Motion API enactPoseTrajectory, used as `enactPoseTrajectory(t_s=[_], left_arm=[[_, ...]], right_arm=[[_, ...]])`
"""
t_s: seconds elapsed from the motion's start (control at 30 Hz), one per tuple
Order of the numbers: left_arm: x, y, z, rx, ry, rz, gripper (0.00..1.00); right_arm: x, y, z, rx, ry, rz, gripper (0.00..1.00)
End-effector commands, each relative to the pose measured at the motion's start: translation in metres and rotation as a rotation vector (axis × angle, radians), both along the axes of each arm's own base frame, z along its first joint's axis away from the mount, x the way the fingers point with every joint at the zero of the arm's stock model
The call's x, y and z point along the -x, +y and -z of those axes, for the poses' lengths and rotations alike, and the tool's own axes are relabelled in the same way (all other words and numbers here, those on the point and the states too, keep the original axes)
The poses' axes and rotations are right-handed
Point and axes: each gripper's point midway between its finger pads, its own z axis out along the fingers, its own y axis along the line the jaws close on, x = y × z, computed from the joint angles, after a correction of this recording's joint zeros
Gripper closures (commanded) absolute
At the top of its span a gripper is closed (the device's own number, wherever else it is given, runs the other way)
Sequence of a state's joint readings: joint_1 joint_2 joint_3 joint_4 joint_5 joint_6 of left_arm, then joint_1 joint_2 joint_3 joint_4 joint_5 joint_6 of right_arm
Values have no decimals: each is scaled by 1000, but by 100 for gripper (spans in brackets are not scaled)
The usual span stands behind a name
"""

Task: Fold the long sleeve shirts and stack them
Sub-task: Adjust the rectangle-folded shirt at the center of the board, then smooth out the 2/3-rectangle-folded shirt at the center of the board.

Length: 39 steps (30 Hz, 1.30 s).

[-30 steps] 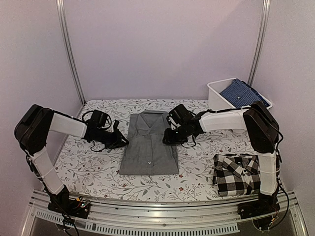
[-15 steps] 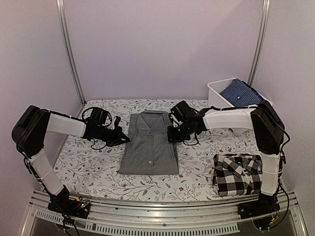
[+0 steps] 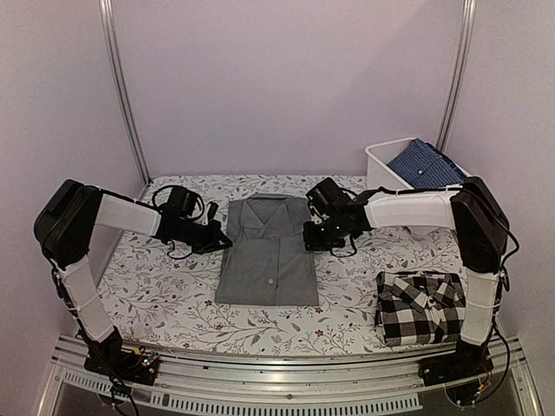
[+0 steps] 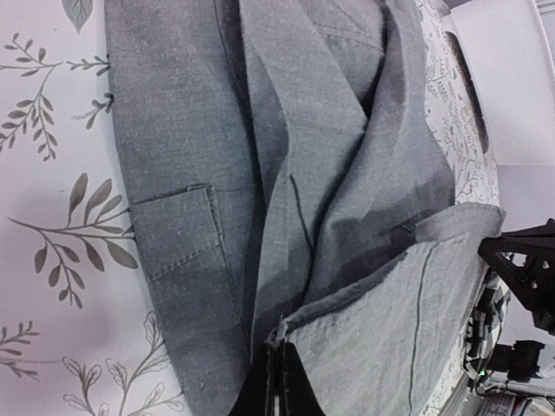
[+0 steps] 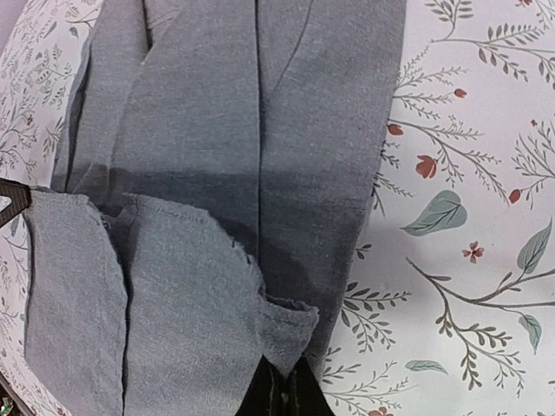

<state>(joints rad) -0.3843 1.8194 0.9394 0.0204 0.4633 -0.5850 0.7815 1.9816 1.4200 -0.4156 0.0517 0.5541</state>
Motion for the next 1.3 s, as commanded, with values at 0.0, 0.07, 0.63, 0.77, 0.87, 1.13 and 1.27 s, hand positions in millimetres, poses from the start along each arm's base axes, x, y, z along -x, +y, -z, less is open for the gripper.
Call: enactPoseTrajectory(t_s=[0.0, 0.07, 0.63, 0.77, 0.87, 1.13, 1.27], left_arm=[[-7, -1, 11, -41, 3, -3, 99], [-8, 1, 10, -45, 1, -13, 93], [6, 3, -50, -102, -69, -88, 81], [15, -38, -48, 17, -61, 16, 88], [16, -56, -33, 66, -28, 52, 92], [33, -16, 55, -81, 152, -75, 98], [43, 3, 65, -83, 174, -120, 98]], right_arm=[[-7, -18, 27, 62, 30, 44, 88], [-10, -17, 24, 62, 18, 38, 80], [19, 29, -45, -88, -62, -87, 71], [19, 45, -26, -123, -23, -152, 73], [14, 45, -11, -140, 0, -165, 74], [10, 26, 40, -210, 93, -170, 69], [12, 14, 55, -236, 120, -157, 67]])
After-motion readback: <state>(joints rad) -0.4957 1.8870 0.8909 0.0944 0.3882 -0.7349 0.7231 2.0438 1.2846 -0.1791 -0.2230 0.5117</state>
